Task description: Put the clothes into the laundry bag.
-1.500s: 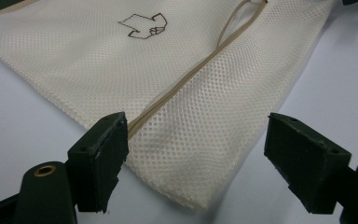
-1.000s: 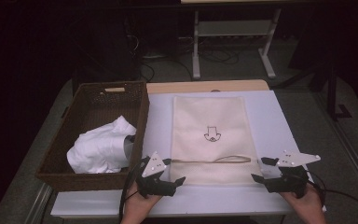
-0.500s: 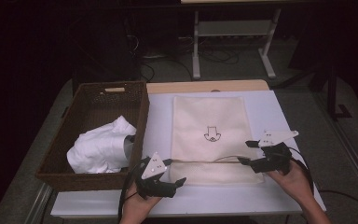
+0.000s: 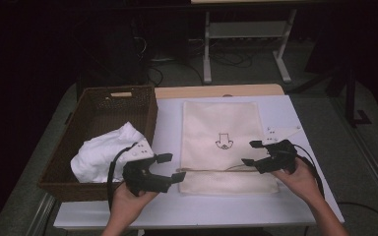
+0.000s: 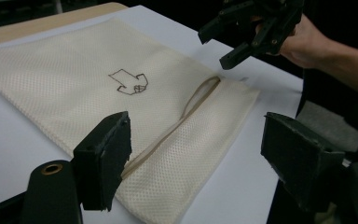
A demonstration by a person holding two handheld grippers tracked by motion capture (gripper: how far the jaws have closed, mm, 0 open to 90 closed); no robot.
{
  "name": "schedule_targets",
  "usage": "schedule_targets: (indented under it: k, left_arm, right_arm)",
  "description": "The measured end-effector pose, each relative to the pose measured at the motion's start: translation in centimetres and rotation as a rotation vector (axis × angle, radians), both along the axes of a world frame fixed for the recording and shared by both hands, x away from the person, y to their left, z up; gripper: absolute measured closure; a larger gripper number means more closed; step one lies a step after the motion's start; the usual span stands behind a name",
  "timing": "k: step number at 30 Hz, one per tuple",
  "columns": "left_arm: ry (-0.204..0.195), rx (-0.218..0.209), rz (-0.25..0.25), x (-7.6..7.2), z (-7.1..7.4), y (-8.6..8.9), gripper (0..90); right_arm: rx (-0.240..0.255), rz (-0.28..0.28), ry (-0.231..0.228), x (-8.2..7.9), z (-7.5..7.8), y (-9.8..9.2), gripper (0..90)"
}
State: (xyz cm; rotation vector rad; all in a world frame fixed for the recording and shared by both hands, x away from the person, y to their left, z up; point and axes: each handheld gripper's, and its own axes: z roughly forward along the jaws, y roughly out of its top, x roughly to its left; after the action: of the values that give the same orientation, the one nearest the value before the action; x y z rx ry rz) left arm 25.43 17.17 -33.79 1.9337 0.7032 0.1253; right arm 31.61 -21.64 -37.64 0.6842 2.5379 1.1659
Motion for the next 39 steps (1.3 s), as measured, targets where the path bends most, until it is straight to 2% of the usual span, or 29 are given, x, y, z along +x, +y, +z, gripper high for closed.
schedule_targets:
  k: [5,6,7,13,17,20,25,26,32,39]
  left_arm:
    - [0.092,-0.045,0.007,1.8,0.8,2.1,21.3]
    - [0.116,-0.047,0.022,2.2,1.0,2.7,21.3]
    - [0.121,-0.048,0.033,2.3,1.2,3.0,21.3]
    - [0.173,0.001,0.074,3.8,2.3,5.4,22.3]
    - [0.219,0.026,0.099,4.6,2.8,6.6,18.5]
    - [0.236,0.060,0.119,4.9,3.2,7.4,18.9]
    - [0.249,0.093,0.140,5.3,3.6,8.7,19.1]
    - [0.253,0.106,0.157,5.6,3.5,9.1,19.7]
    - [0.279,0.124,0.198,6.4,3.1,11.0,20.0]
    - [0.265,0.171,0.230,6.7,2.9,12.9,19.8]
  right_arm:
    - [0.009,0.001,-0.005,0.1,0.3,0.1,30.9]
    - [0.007,0.003,-0.009,0.2,0.5,0.3,30.4]
    - [0.007,0.003,-0.009,0.2,0.5,0.3,30.4]
    - [0.005,0.005,-0.012,0.3,0.5,0.4,30.0]
    - [0.003,0.006,-0.011,0.2,0.5,0.4,29.7]
    - [0.005,0.005,-0.015,0.2,0.6,0.4,29.7]
    - [0.005,0.001,-0.017,0.2,0.7,0.2,29.7]
    - [0.007,0.001,-0.018,0.2,0.8,0.2,29.7]
    - [0.009,0.001,-0.018,0.2,0.8,0.1,29.6]
    - [0.002,0.010,-0.017,0.2,0.6,0.4,29.5]
